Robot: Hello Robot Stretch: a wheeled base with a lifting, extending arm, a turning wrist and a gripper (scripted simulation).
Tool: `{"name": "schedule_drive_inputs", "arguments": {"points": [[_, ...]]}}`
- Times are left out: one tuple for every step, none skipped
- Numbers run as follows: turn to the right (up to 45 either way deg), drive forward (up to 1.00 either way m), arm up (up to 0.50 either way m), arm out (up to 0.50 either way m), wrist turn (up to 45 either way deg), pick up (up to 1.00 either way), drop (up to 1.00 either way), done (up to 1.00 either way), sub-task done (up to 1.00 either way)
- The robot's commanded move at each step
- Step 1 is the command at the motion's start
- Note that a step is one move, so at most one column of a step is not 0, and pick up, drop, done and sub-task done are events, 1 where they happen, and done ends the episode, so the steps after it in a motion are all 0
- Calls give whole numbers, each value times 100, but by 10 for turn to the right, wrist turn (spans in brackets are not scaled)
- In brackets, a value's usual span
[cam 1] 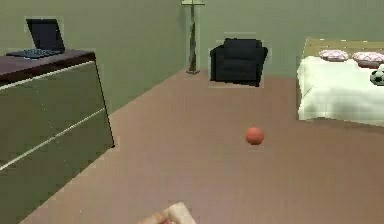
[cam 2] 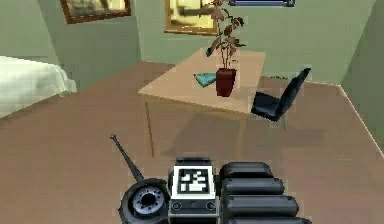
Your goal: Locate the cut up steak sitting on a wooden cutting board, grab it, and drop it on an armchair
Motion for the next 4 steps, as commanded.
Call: {"name": "schedule_drive_inputs", "arguments": {"points": [[-30, 0, 0, 0, 0, 0, 0, 0, 0], [0, 100, 0, 0, 0, 0, 0, 0, 0], [0, 100, 0, 0, 0, 0, 0, 0, 0], [-30, 0, 0, 0, 0, 0, 0, 0, 0]]}}
